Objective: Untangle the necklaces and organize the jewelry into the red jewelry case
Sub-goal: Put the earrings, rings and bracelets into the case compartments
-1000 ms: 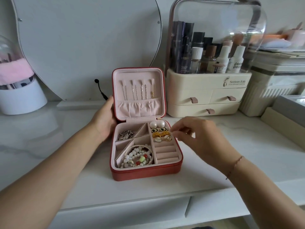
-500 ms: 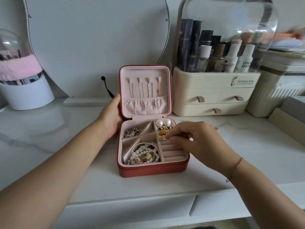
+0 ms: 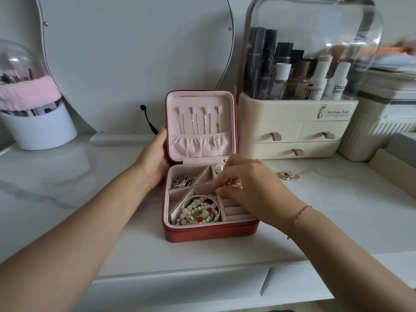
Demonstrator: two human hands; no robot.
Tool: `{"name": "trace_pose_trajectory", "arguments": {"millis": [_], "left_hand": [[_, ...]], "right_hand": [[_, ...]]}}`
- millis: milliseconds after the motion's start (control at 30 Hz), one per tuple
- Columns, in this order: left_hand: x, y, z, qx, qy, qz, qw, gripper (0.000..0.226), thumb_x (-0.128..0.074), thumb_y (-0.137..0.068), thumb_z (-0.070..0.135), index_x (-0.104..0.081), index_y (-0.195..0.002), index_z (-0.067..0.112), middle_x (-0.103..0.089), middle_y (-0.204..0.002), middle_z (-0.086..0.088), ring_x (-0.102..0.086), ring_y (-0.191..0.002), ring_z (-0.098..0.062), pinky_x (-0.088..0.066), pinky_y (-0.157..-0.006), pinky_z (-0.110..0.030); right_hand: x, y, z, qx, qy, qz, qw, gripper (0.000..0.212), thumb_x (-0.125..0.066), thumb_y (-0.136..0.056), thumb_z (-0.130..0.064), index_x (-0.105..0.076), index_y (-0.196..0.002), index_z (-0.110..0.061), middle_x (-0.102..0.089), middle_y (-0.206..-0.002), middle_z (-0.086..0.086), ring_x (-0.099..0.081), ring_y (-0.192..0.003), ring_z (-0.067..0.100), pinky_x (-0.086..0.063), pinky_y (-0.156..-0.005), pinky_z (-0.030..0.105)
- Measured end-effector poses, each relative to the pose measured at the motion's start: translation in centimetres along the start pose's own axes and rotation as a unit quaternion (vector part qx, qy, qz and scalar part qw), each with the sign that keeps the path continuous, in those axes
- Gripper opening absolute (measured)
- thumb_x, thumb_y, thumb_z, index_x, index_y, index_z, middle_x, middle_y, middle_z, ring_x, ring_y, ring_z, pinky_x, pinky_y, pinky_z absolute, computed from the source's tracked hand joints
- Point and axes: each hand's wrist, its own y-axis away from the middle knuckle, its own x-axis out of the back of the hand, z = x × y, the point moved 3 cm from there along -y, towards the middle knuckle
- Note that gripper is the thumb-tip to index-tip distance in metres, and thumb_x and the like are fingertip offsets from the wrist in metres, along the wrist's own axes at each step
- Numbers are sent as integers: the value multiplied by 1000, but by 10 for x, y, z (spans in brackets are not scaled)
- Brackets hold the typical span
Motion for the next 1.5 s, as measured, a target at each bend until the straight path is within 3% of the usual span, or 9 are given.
{"name": "trace_pose_trajectory", "arguments": {"millis": [200,467,733,967,1067,1200,1267,1367,1500], "left_hand": [[3,-3,-1,3,3,20,1000,42,-44,-98,42,-62,-126,16,-70,-116,-5,-67,-105,-19,-58,-75,-25],[2,-2,-1,8,13,19,1000,36,-46,-97,43,-67,-113,19,-73,-107,-2,-71,-92,-15,-58,-67,-23],[4,-4,-2,11,8,24,1000,42,-47,-96,45,-64,-122,17,-70,-115,-5,-68,-103,-19,-56,-83,-29],[2,-2,-1,9,7,24,1000,38,-44,-98,41,-66,-117,17,-73,-106,-3,-71,-89,-14,-58,-71,-24],[4,-3,-1,10,3,30,999,40,-44,-98,43,-64,-122,17,-71,-113,-5,-69,-99,-17,-58,-75,-27],[6,-3,-1,5,-13,36,999,36,-46,-97,43,-67,-114,19,-74,-105,-3,-71,-90,-16,-59,-70,-26],[7,-3,-2,11,-20,34,999,40,-46,-97,46,-67,-117,19,-73,-110,-4,-70,-96,-18,-58,-75,-28],[6,-4,-2,4,-26,19,999,37,-44,-97,45,-68,-111,20,-74,-106,-1,-70,-95,-15,-57,-74,-26],[3,-2,-2,-4,-32,0,999,35,-42,-98,45,-69,-104,23,-75,-101,1,-71,-90,-13,-57,-69,-24]], "right_hand": [[8,10,-4,-8,-51,4,999,7,-72,-80,-11,-72,-83,-18,-59,-80,-10,-55,-73,6,-39,-67,10],[16,20,-1,-93,-42,-66,993,5,-71,-82,-20,-73,-84,-23,-57,-69,-18,-52,-71,-12,-38,-65,5],[5,17,-1,-85,-4,37,996,6,-75,-78,-23,-71,-79,-19,-65,-72,-8,-50,-63,4,-37,-62,11],[19,30,11,-85,-32,104,990,4,-76,-76,-19,-73,-76,-22,-60,-67,-12,-54,-73,9,-41,-63,15],[15,36,12,-65,-21,92,993,6,-77,-75,-17,-75,-78,-22,-59,-68,-9,-53,-68,12,-41,-63,16],[7,36,14,-39,-11,77,996,6,-73,-76,-19,-75,-81,-21,-58,-72,-8,-49,-65,0,-37,-64,9],[7,35,14,-38,-9,71,997,5,-74,-76,-18,-76,-81,-21,-57,-72,-11,-48,-67,-3,-36,-65,8],[7,35,12,-35,-12,66,997,6,-74,-77,-17,-76,-82,-21,-58,-73,-10,-49,-67,1,-38,-64,10],[28,33,36,-84,-49,132,987,9,-71,-81,-14,-75,-84,-22,-62,-72,-9,-53,-67,4,-37,-62,9]]}}
